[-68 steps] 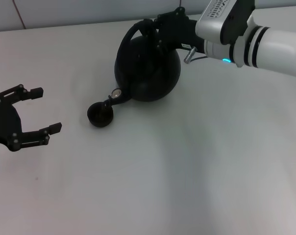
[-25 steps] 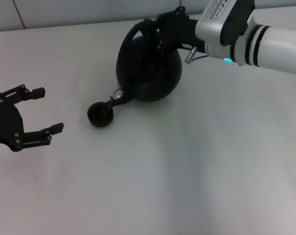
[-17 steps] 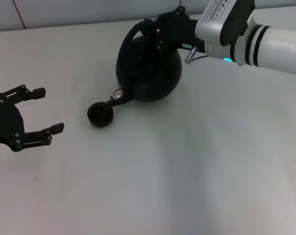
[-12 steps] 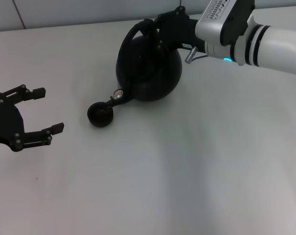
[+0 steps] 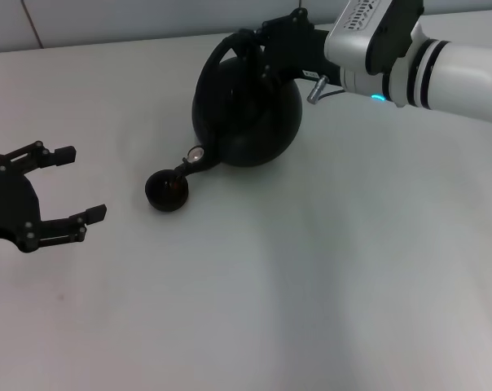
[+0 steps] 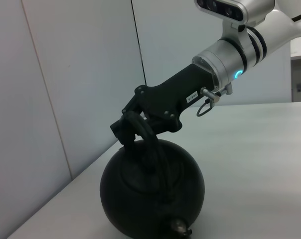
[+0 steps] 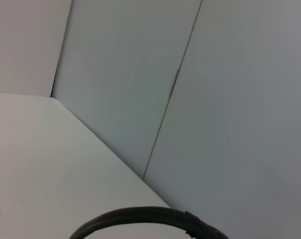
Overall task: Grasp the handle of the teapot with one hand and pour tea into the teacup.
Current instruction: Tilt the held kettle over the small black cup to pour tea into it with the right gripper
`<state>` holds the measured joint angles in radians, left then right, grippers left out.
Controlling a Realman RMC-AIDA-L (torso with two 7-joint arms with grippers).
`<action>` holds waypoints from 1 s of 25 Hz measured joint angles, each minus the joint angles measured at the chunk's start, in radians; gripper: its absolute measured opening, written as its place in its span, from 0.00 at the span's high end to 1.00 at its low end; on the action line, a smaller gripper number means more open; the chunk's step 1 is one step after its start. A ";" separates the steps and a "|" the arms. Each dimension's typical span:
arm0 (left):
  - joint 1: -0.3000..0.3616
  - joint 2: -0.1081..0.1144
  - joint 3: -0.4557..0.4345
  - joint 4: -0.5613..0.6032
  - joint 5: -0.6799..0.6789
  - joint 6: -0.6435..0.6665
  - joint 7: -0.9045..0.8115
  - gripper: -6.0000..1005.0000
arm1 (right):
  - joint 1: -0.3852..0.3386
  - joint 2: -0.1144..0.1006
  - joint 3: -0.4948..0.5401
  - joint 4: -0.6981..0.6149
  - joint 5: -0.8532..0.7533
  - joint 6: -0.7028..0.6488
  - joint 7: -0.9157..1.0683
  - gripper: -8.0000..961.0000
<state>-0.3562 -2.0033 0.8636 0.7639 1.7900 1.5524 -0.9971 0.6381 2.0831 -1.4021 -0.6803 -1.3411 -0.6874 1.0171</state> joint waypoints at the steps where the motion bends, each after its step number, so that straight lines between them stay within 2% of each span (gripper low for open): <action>1: -0.001 0.000 0.000 0.000 0.000 0.000 0.000 0.14 | 0.000 0.000 0.000 -0.001 -0.002 0.004 0.000 0.88; 14: -0.005 0.000 0.000 0.000 0.002 -0.006 0.005 0.14 | -0.005 0.002 -0.006 -0.011 -0.001 0.016 0.001 0.88; 25: -0.005 0.000 -0.001 0.000 0.002 -0.012 0.007 0.14 | -0.037 0.006 -0.002 -0.012 0.100 0.012 -0.006 0.88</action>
<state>-0.3613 -2.0033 0.8623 0.7639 1.7918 1.5407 -0.9899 0.6013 2.0887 -1.4040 -0.6928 -1.2416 -0.6750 1.0111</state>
